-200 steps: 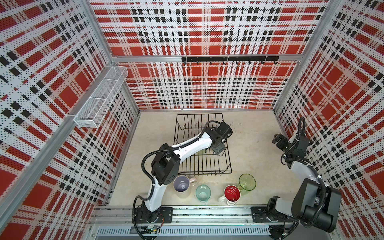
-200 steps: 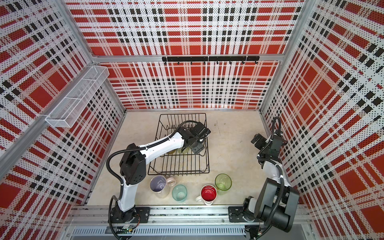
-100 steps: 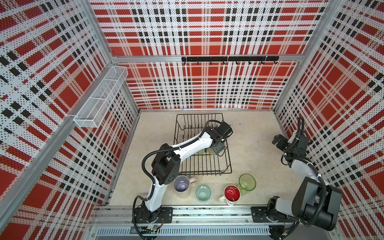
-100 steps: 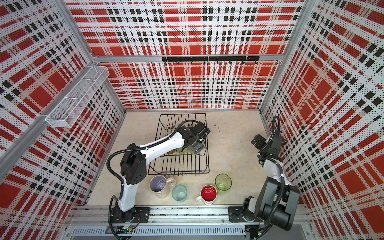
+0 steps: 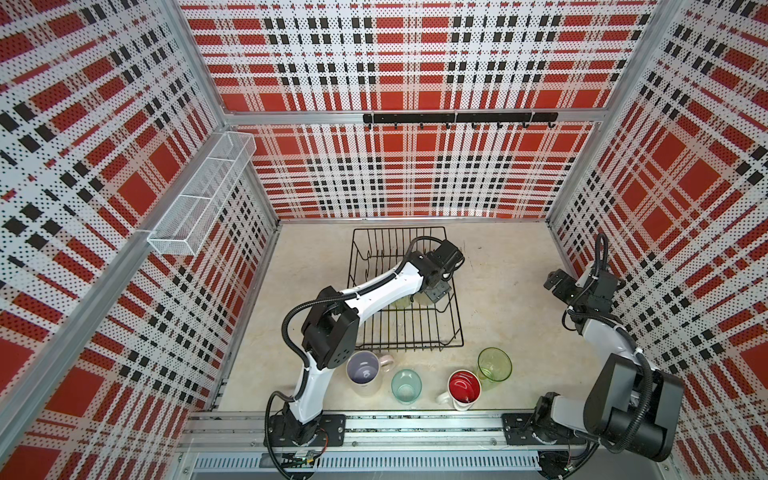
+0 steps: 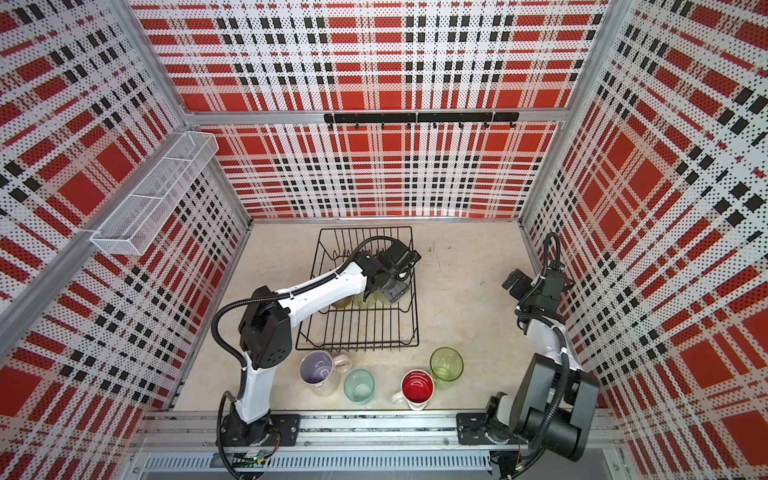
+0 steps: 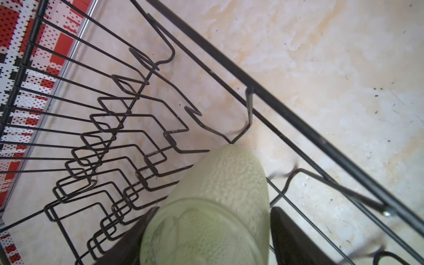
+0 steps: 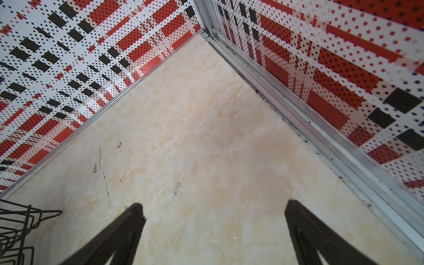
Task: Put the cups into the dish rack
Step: 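Open the left gripper to release the textured glass and lift away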
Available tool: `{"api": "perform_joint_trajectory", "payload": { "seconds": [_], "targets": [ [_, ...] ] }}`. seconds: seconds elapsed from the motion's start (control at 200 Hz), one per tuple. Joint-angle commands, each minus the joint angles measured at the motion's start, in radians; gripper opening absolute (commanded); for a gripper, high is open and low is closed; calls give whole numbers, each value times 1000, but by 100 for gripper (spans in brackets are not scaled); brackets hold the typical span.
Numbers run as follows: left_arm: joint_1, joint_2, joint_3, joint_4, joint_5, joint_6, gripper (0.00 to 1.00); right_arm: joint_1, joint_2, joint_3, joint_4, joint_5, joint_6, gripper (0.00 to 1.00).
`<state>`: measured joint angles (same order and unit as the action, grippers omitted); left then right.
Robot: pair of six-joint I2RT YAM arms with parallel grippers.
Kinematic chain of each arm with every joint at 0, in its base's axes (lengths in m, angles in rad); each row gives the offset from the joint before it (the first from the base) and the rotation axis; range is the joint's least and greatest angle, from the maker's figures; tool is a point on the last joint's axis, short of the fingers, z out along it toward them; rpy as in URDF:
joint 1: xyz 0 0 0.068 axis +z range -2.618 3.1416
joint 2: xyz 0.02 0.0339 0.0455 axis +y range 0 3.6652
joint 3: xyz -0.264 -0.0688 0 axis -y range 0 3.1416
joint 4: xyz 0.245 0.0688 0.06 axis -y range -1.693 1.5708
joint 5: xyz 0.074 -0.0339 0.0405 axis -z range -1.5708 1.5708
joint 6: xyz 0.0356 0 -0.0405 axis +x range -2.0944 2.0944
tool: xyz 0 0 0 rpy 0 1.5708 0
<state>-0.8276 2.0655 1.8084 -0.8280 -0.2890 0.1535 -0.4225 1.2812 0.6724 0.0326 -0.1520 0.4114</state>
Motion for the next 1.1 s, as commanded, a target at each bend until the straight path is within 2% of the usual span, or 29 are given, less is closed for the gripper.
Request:
{"api": "perform_joint_trajectory", "payload": {
  "seconds": [0.0,0.18,0.401,0.586,0.747,1.092],
  "targets": [
    [20,-63,-6,61,47,-18,74,-3,10,23,-4,6,-5,100],
    [43,-86,-41,91,143,-41,73,-2,19,26,-4,-1,-3,100],
    [67,-97,-85,117,192,-64,74,-3,18,27,-8,0,0,100],
    [73,-107,-116,141,225,-81,74,-3,-1,39,-43,100,15,100],
    [74,-132,-169,179,219,-87,74,-2,-29,13,-13,63,16,100],
    [71,-149,-179,184,218,-90,80,-5,-1,39,-70,89,29,100]
  ]
}}
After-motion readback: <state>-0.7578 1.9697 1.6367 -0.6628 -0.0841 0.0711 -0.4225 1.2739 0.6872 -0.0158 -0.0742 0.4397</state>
